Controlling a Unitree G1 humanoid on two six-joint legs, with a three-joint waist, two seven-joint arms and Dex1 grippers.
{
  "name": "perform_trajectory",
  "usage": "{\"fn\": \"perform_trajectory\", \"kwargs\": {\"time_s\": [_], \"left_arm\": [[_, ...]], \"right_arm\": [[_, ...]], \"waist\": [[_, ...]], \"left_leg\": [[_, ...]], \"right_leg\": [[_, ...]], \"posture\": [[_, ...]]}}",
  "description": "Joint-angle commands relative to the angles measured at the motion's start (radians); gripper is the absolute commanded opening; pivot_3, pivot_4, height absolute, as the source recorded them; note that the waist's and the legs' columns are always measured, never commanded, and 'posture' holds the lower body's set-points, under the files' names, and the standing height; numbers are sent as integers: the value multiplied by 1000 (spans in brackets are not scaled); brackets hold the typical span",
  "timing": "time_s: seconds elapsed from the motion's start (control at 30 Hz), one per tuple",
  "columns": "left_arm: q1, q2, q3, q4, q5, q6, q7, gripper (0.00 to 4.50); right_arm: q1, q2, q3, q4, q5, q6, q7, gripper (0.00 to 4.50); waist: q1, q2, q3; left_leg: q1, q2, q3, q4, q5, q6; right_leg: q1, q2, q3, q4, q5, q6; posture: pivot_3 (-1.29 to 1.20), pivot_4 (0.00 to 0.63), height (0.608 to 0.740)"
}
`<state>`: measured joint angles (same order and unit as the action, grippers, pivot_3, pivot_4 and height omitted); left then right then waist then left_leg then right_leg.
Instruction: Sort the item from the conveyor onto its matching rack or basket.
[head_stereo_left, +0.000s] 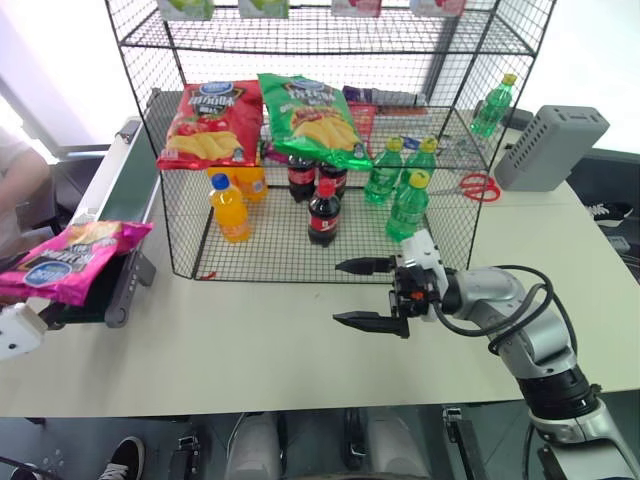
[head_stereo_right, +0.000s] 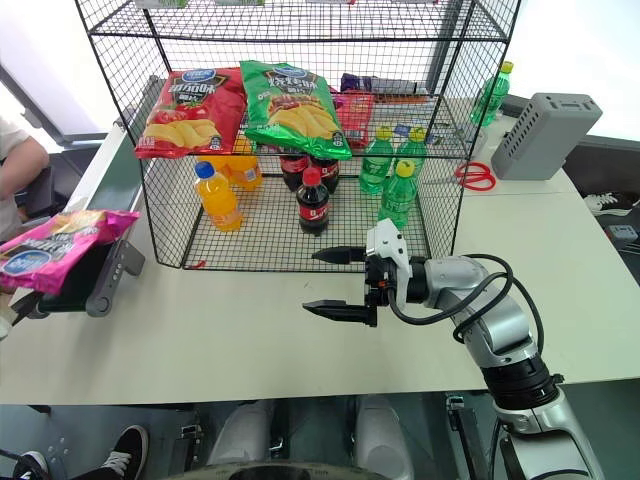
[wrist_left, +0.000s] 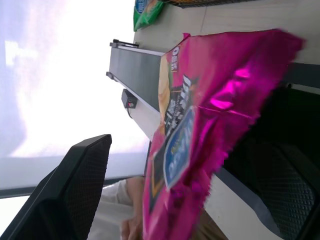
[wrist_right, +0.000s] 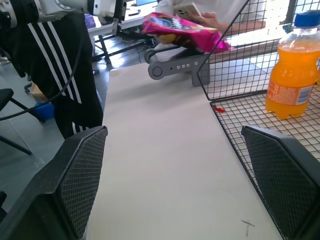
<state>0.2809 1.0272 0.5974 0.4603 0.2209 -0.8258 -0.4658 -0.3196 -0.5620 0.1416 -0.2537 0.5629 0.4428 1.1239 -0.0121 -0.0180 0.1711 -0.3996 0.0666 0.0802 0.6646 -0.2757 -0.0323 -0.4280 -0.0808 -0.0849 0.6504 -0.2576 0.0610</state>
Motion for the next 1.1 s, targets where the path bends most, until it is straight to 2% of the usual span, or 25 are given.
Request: {"fn": "perform_trajectory", "kwargs": {"time_s": [0.03,0.07,0.17,0.4,0.47,0.57,0.63,0.77,0.83,0.97,1.03,1.1], "left_arm": [[-15,27,-31,28,3,5,22,4500],[-19,27,-44,30,-8,9,15,4500],[-37,26,-86,44,-38,31,-12,3619],[-67,19,-133,38,-79,43,-30,103],[-69,18,-121,22,-114,50,-35,20],[-87,-18,-77,-65,-356,138,-126,20],[-88,-31,-57,-111,-463,191,-180,20],[-4,-66,117,-373,-1061,645,-486,20],[85,-51,214,-455,-1280,932,-581,20],[272,-6,369,-559,-1615,1441,-697,20],[332,-1,407,-617,-1738,1613,-708,20],[344,-14,380,-705,-1841,1714,-678,20]], "right_arm": [[5,-5,-23,-36,9,-12,-3,4474],[6,-8,-25,-40,10,-11,-3,4474],[11,-26,-28,-53,10,-9,5,4500],[10,-28,-36,-52,10,-14,-7,4500],[12,-24,-35,-55,8,-19,-13,4500],[11,-25,-35,-49,5,-25,-16,4500],[10,-25,-37,-43,5,-28,-17,4500],[7,-42,-47,-10,-8,-54,1,4500],[3,-46,-55,3,-5,-59,8,4500],[-15,-58,-85,18,36,-24,26,4500],[-19,-68,-104,2,88,33,35,4500],[-18,-87,-128,-32,187,142,42,4500]], "waist": [[0,0,0],[-1,0,0],[0,0,0],[0,-1,0],[0,-1,0],[0,-1,0],[1,-1,-1],[-7,-1,-1],[-11,-1,0],[-8,0,0],[-5,-1,0],[5,-1,0]], "left_leg": [[0,0,0,0,0,0],[0,0,0,0,0,0],[0,0,0,0,0,0],[0,0,0,0,0,0],[0,0,0,0,0,0],[0,0,0,0,0,0],[0,0,0,0,0,0],[0,0,0,0,0,0],[0,1,-1,0,0,0],[2,0,0,0,0,0],[2,0,-1,0,0,0],[3,0,-1,0,0,0]], "right_leg": [[0,0,0,0,0,0],[0,0,0,0,0,0],[0,0,0,0,0,0],[0,0,0,0,0,0],[0,0,0,0,0,0],[0,0,0,0,0,0],[0,-1,0,1,0,0],[0,-1,0,1,0,0],[0,0,0,1,0,0],[0,1,1,2,0,0],[1,1,1,2,0,0],[2,0,1,1,0,0]], "posture": [[0,150,737],[0,150,737],[0,150,737],[0,150,737],[0,150,737],[0,150,737],[0,150,737],[0,150,737],[0,150,737],[0,150,737],[0,150,737],[0,150,737]]}}
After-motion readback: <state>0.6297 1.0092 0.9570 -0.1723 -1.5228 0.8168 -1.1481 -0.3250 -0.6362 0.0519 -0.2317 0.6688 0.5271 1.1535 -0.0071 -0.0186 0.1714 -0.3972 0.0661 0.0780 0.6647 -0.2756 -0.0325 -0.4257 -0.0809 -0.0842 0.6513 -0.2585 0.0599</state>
